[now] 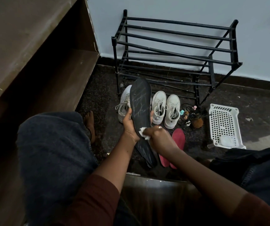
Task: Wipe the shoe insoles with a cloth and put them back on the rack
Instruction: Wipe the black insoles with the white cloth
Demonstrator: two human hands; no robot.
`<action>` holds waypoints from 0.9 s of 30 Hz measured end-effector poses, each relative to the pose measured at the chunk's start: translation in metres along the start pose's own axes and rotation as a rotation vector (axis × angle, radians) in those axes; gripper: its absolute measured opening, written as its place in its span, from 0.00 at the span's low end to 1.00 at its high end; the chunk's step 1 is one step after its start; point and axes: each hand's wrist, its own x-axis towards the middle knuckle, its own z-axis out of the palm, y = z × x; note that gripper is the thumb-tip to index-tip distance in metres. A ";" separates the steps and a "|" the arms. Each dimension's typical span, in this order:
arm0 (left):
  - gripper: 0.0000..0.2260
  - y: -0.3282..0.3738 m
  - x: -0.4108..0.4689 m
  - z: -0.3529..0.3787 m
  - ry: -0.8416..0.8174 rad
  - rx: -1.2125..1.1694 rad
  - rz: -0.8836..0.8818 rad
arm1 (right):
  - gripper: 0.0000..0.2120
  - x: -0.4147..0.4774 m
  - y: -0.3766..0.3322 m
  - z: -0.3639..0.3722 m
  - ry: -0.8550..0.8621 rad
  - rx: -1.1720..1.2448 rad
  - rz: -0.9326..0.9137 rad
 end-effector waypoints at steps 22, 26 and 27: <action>0.26 0.003 -0.010 0.049 -0.062 0.131 -0.050 | 0.16 0.044 -0.011 -0.048 0.232 -0.044 -0.034; 0.25 0.009 -0.015 0.066 -0.083 0.147 -0.061 | 0.16 0.072 -0.013 -0.078 0.306 -0.009 0.095; 0.29 0.013 -0.014 0.068 -0.086 0.151 -0.062 | 0.17 0.073 -0.014 -0.081 0.319 0.011 0.097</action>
